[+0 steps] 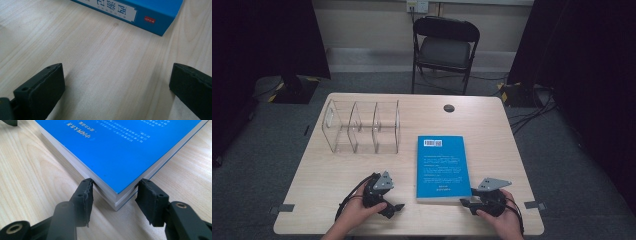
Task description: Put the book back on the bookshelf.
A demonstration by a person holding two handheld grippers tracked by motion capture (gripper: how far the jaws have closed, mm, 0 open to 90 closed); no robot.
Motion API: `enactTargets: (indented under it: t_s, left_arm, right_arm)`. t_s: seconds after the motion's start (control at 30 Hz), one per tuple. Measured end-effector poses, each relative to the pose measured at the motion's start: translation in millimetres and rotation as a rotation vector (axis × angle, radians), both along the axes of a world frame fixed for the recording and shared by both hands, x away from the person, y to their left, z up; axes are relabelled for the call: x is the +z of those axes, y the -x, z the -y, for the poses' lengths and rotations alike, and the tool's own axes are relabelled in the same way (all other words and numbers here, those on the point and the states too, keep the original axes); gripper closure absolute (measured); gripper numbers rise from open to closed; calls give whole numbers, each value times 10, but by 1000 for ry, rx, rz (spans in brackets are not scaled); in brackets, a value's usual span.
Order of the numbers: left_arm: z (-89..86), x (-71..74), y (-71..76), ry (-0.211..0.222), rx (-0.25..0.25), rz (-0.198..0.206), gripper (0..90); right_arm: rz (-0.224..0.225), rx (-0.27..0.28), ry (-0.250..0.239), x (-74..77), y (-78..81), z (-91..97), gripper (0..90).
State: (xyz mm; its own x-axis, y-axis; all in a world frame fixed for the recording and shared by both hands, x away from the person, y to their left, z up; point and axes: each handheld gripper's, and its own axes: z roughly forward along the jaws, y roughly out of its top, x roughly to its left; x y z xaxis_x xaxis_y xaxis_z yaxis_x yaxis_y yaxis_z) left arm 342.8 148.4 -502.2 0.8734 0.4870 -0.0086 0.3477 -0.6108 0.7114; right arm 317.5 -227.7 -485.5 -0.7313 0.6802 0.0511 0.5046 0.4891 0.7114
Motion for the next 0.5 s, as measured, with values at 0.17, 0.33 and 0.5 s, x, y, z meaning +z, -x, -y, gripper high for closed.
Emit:
enactTargets:
  t_s: [0.17, 0.33, 0.5]
  left_arm:
    - [0, 0, 0, 0, -1, -1, 0]
    - [0, 0, 0, 0, -1, 1, 0]
    - [0, -1, 1, 0, 0, -1, 0]
  right_arm:
    - [3, 6, -5, -6, 3, 4, 475]
    - [0, 10, -3, -13, 1, 9, 464]
    - [-5, 16, 7, -46, -7, 36, 452]
